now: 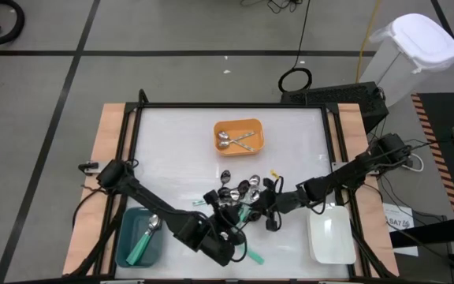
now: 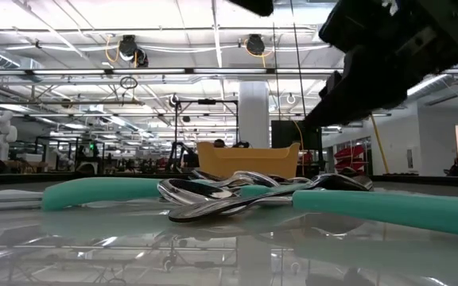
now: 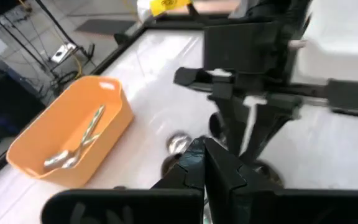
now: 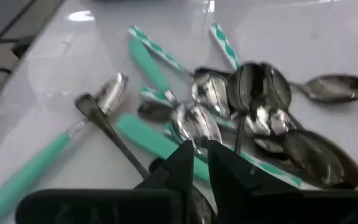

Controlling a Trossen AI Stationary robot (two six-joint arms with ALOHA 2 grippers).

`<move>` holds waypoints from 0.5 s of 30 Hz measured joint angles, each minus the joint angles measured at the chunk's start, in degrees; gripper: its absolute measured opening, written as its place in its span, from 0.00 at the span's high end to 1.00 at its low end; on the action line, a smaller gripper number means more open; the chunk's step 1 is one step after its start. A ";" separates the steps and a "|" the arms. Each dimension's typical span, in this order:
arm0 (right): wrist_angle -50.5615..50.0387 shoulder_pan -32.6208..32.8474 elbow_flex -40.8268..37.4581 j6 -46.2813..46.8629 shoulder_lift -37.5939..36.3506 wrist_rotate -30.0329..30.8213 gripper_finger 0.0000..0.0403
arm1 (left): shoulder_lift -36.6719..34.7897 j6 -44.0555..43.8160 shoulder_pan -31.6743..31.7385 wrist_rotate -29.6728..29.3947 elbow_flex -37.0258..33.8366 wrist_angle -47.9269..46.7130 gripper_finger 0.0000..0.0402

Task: Sort silverware by color (type)
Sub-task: Put the black spoon into the white bin

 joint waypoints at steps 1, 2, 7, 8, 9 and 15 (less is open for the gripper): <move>0.12 -0.29 0.00 0.02 0.67 0.01 0.89 | 0.00 -0.41 0.09 0.51 0.00 -1.16 1.00; 0.47 -0.66 0.04 0.02 1.39 0.01 0.89 | -0.01 -0.74 0.15 0.61 0.00 -2.40 1.00; -0.19 -2.85 2.91 0.07 5.96 0.04 0.84 | -0.07 -4.32 -0.11 0.73 -0.51 -6.93 1.00; -0.39 -3.27 3.90 0.02 7.20 0.06 0.82 | -0.15 -4.78 -0.09 0.73 -1.13 -7.02 1.00; -0.67 -3.63 4.91 -0.31 8.42 0.04 0.81 | -0.17 -5.19 0.00 0.73 -1.94 -6.97 1.00; -7.67 -5.11 10.60 -1.80 13.42 -1.20 0.71 | -0.17 -11.13 1.13 2.27 -7.91 -7.02 1.00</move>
